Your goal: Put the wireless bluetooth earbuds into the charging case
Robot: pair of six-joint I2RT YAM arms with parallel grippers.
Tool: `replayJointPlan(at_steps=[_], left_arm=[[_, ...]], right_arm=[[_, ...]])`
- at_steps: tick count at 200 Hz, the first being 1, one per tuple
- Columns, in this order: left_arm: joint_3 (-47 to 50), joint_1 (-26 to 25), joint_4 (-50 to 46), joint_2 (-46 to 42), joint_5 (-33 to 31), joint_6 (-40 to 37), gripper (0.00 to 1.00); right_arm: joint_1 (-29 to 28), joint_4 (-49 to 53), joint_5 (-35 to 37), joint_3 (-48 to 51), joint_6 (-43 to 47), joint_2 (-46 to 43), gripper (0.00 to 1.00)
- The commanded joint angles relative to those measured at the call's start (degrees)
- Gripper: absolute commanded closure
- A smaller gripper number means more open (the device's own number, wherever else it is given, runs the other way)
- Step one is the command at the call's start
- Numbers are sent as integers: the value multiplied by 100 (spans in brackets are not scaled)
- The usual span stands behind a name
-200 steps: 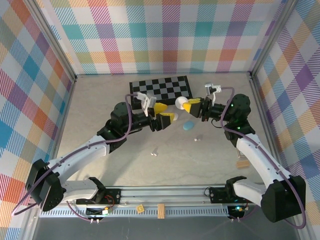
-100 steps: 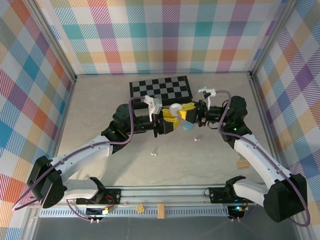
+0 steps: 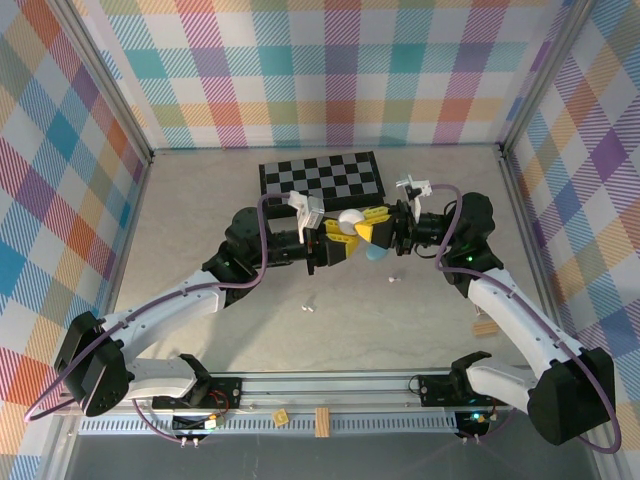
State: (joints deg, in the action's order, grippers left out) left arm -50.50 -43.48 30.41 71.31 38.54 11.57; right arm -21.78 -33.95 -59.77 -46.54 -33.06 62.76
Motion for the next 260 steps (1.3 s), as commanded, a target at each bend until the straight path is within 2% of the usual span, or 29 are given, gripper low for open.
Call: replayJointPlan(at_steps=[1, 27, 45, 87, 114, 127, 150, 165, 179, 219, 244, 260], left_arm=[[-212, -25, 579, -107, 224, 42, 71], [-198, -25, 607, -162, 218, 51, 58], [-181, -20, 597, -203, 200, 38, 58], [-215, -25, 491, -179, 234, -39, 84], [-209, -13, 427, -203, 350, -200, 89], [-190, -19, 276, -238, 373, -367, 90], [-204, -9, -354, -384, 382, -893, 90], [-244, -2, -933, -506, 288, -1286, 90], [-314, 1, -1466, -602, 259, -1607, 90], [-475, 12, -2201, -725, 215, -2004, 91], [-583, 11, -2455, -701, 250, -2136, 91], [-599, 17, -2479, -691, 259, -2153, 91]], right_arm=[[-37, 242, -126, 18, 288, -77, 89], [-37, 392, -98, 27, 411, -76, 89], [-45, 363, -103, 40, 385, -77, 89], [-46, 481, -158, 10, 452, -137, 89], [-56, 759, -157, -13, 621, -181, 87], [-55, 915, -117, -55, 696, -219, 82], [-54, 1514, 58, -237, 1073, -380, 65], [-63, 2291, 165, -483, 1581, -452, 52], [-102, 3056, 278, -742, 2155, -474, 45], [-353, 4599, 216, -1373, 3489, -256, 38], [-571, 4982, 260, -1595, 4024, -106, 35], [-673, 5129, 270, -1718, 4173, 9, 38]])
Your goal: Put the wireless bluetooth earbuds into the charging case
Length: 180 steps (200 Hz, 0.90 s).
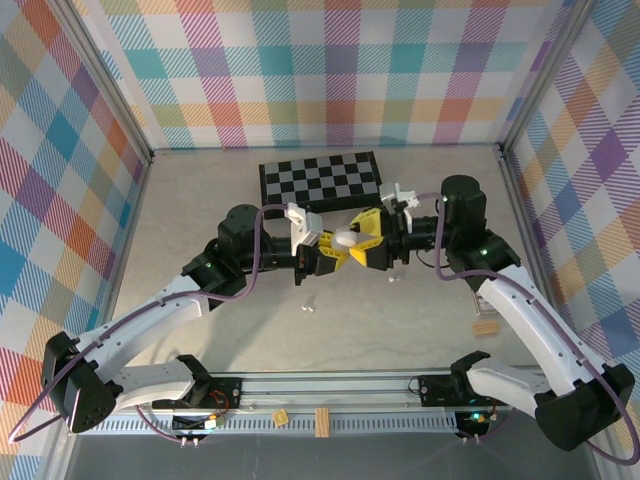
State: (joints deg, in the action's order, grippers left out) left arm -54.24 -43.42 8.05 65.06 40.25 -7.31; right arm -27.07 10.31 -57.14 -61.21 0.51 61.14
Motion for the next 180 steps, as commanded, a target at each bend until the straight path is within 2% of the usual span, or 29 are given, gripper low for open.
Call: replayJointPlan(at_steps=[1, 49, 77, 89, 102, 112, 130, 180], left_arm=[[-226, 10, -243, -64, 88, -268, 91], [-259, 9, -410, -33, 144, -346, 91], [-109, 9, -165, -89, 150, -239, 89], [-66, 20, -111, -108, 145, -209, 89], [-73, 19, -160, -92, 156, -216, 89], [-91, 24, -218, -75, 175, -243, 89], [-115, 31, -269, -55, 201, -269, 89], [-113, 35, -395, -24, 272, -344, 89]], right_arm=[[-147, 706, 9, -260, 817, 183, 38], [-191, 639, -34, -306, 768, 293, 65], [-194, 355, -182, -195, 578, 227, 81], [-185, 323, -56, -190, 555, 205, 76], [-190, 343, 68, -207, 555, 190, 58], [-196, 332, 114, -224, 555, 187, 51], [-189, 350, 71, -277, 337, 221, 47], [-193, 195, 55, -286, 157, 258, 48]])
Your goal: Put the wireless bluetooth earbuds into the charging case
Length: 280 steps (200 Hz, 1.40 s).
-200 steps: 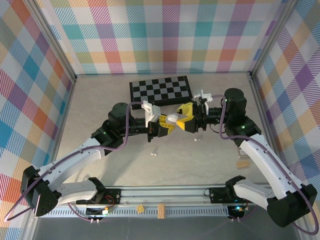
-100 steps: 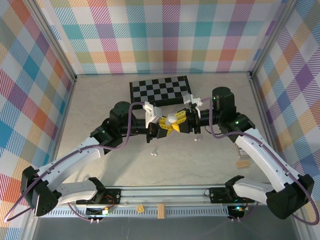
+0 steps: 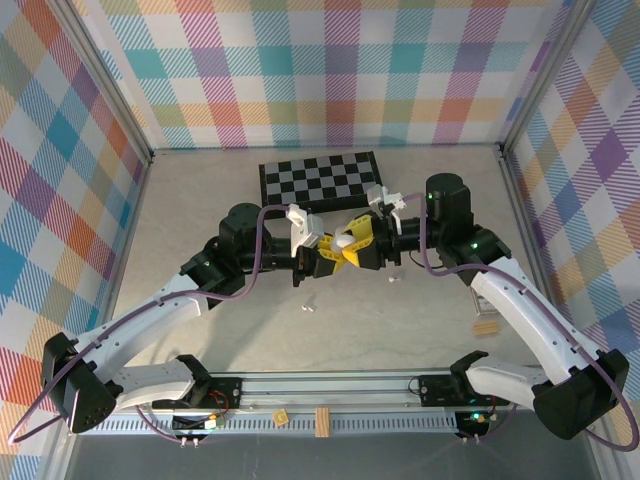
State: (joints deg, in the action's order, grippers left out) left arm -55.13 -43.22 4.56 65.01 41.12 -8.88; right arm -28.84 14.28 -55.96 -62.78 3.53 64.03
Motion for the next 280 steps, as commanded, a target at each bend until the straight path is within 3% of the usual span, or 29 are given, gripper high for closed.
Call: replayJointPlan(at_steps=[1, 34, 65, 91, 109, 124, 218, 280], left_arm=[[-28, 15, -57, -17, 185, -189, 89], [-24, 15, -196, -55, 168, -254, 89], [-23, 20, -192, -71, 159, -263, 89], [-6, 27, -76, -55, 108, -197, 88], [176, 25, 584, -51, 21, 164, 64], [338, 28, 1182, -43, 34, 462, 60], [768, 57, 2446, -111, 87, 1272, 59], [820, 60, 2735, -94, 165, 1438, 63]], right_arm=[[-21, -205, -59, -129, -148, -31, 48], [-17, -242, 30, -120, -199, -40, 47], [-14, -245, -53, -120, -197, 14, 68], [-18, -273, -156, -112, -187, 31, 74], [-16, -447, -107, -45, -254, -16, 75], [-13, -678, -66, 49, -370, -81, 77], [1, -2112, -30, 539, -1319, -346, 81], [1, -2632, -47, 733, -1780, -395, 81]])
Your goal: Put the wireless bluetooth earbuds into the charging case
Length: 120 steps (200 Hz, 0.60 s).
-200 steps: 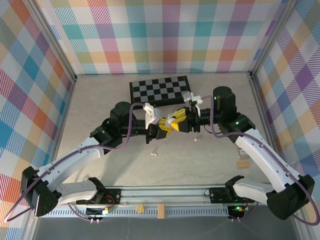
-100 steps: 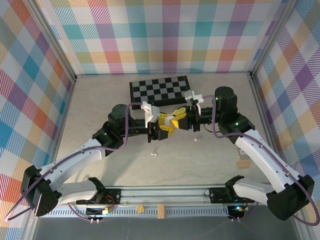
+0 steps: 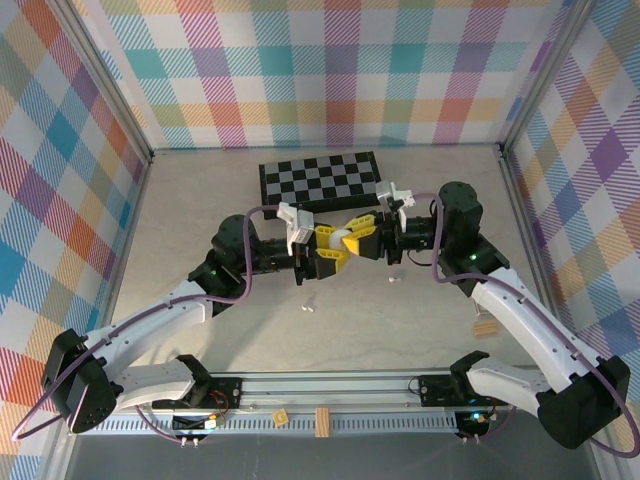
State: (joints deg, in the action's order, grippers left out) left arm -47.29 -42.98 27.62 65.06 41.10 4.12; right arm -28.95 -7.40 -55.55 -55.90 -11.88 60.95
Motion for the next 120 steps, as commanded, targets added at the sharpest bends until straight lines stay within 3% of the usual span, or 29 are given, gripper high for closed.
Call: replayJointPlan(at_steps=[1, 45, 65, 94, 120], left_arm=[[36, 35, 429, -99, 169, 140, 63], [10, 38, 390, -75, 226, 111, 86], [6, 38, 304, -79, 76, 51, 93], [10, 46, 52, -117, -131, -131, 94], [-57, 47, -208, -154, -102, -253, 90]], right_arm=[[12, -460, -88, 44, -242, -89, 81], [12, -367, -117, 10, -177, -39, 80], [12, -155, -2, -25, -18, -56, 75], [12, 393, 693, -168, 302, -66, 51], [12, 543, 1859, -241, 199, -57, 43]])
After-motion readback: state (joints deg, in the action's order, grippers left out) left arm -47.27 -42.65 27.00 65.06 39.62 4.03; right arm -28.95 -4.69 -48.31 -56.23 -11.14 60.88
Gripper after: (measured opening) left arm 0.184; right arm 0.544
